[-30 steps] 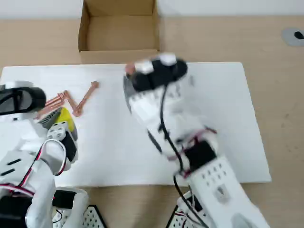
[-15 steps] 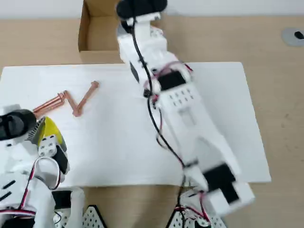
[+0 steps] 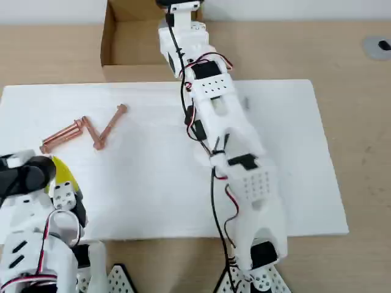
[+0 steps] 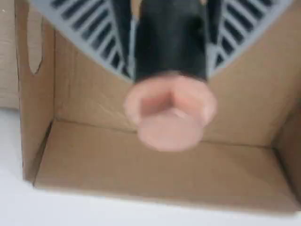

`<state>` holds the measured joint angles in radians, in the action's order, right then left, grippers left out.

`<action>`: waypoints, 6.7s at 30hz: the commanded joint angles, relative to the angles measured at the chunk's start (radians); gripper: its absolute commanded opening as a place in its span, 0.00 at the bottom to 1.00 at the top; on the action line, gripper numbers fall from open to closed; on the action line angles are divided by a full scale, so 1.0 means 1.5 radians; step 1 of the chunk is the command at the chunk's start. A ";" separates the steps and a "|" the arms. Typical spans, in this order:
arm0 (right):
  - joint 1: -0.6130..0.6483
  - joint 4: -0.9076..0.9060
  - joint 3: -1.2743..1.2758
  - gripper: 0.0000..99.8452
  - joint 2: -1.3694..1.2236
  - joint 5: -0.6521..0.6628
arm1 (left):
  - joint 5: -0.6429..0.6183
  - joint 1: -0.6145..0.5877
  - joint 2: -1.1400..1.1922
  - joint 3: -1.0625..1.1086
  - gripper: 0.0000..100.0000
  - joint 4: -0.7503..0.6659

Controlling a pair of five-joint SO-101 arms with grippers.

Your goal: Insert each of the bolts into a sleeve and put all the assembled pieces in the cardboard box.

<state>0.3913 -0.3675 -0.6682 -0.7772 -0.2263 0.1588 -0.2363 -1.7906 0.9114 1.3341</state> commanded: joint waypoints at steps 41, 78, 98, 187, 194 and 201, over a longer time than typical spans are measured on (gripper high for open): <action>-0.018 -0.434 -0.664 0.23 -0.248 0.030 | -0.121 -0.045 0.135 0.015 0.16 -0.016; -0.163 -0.947 -0.105 0.23 0.317 0.151 | -0.322 -0.155 1.077 -0.416 0.15 -0.088; -0.161 -0.947 -0.006 0.23 0.329 0.152 | -0.735 -0.182 1.098 -0.319 0.06 -0.102; -0.100 -0.947 -0.005 0.23 0.329 0.153 | -0.254 -0.176 1.259 -0.521 0.01 -0.135; -0.100 -0.947 -0.004 0.23 0.331 0.152 | -0.080 -0.172 1.260 -0.516 0.01 -0.137; -0.100 -0.947 -0.004 0.23 0.331 0.152 | 0.002 -0.171 1.325 -0.494 0.01 -0.192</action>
<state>0.2332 -1.7745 -0.6759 -0.3598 -0.0054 0.1297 -0.5048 0.1780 0.1918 1.0978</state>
